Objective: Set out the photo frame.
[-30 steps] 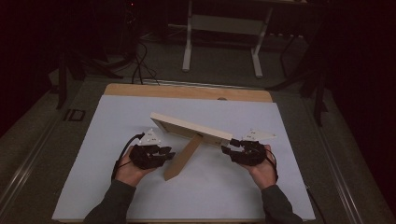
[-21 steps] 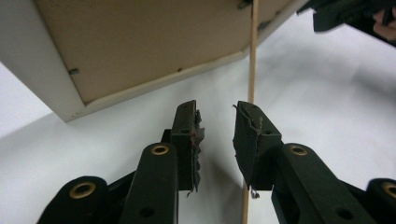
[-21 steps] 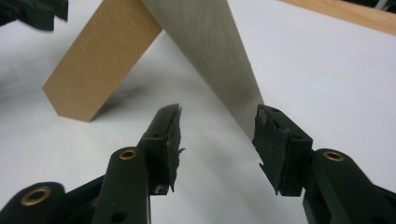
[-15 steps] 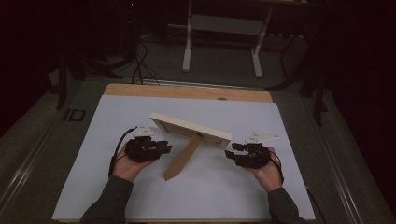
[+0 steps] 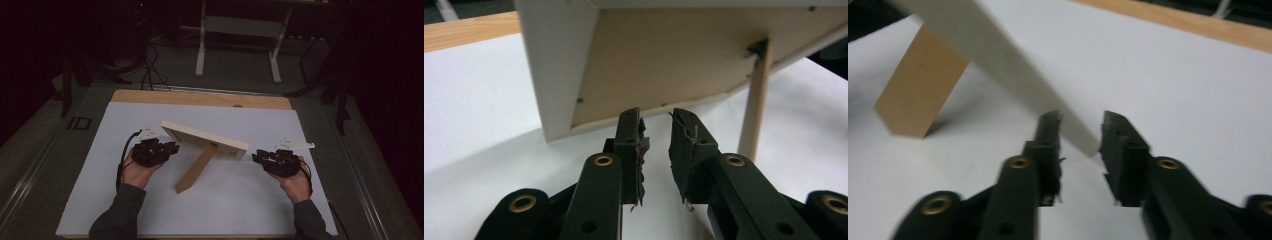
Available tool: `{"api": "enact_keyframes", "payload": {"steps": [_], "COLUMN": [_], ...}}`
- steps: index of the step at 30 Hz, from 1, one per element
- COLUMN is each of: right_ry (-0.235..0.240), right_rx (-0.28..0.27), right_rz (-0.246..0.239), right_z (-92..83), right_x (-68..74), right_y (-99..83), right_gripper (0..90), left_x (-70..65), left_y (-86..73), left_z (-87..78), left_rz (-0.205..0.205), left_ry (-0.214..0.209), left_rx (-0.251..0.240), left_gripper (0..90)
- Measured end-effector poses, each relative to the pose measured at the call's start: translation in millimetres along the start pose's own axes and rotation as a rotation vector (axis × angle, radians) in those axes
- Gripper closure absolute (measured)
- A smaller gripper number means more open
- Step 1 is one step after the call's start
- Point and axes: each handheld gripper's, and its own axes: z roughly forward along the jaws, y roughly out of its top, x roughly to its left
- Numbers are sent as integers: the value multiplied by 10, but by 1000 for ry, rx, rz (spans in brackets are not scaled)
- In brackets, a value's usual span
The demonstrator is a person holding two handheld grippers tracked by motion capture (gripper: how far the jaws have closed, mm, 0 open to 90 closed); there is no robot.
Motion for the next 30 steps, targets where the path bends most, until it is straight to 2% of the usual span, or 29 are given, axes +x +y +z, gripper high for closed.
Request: {"api": "enact_keyframes", "payload": {"steps": [4, 5, 6, 7, 9, 13, 22, 30], "right_ry": [-14, -22, -24, -28, -20, -22, -12, -3], "right_rx": [-24, -41, -48, -51, -52, -54, -64, -57], "right_rz": [24, 33, 38, 37, 35, 38, 42, 46], "right_z": [30, 66, 88, 110, 154, 219, 280, 336], "right_x": [-20, -11, -3, 2, 14, 37, 57, 67], "right_y": [33, 56, 67, 79, 99, 138, 204, 203], "right_gripper": [808, 889, 900, 900, 900, 900, 900, 900], "left_x": [2, -3, -6, -8, -11, -33, -42, -67], "left_y": [33, 42, 52, 60, 84, 118, 165, 203], "left_z": [42, 49, 56, 64, 82, 113, 161, 188], "left_rz": [-8, -7, -3, 3, 9, 11, -12, -1], "left_ry": [26, 29, 28, 27, 27, 28, 46, 41], "left_rx": [-5, -7, -8, -8, 4, -6, -26, -20], "left_gripper": [778, 814, 846, 898, 900, 900, 900, 900]}}
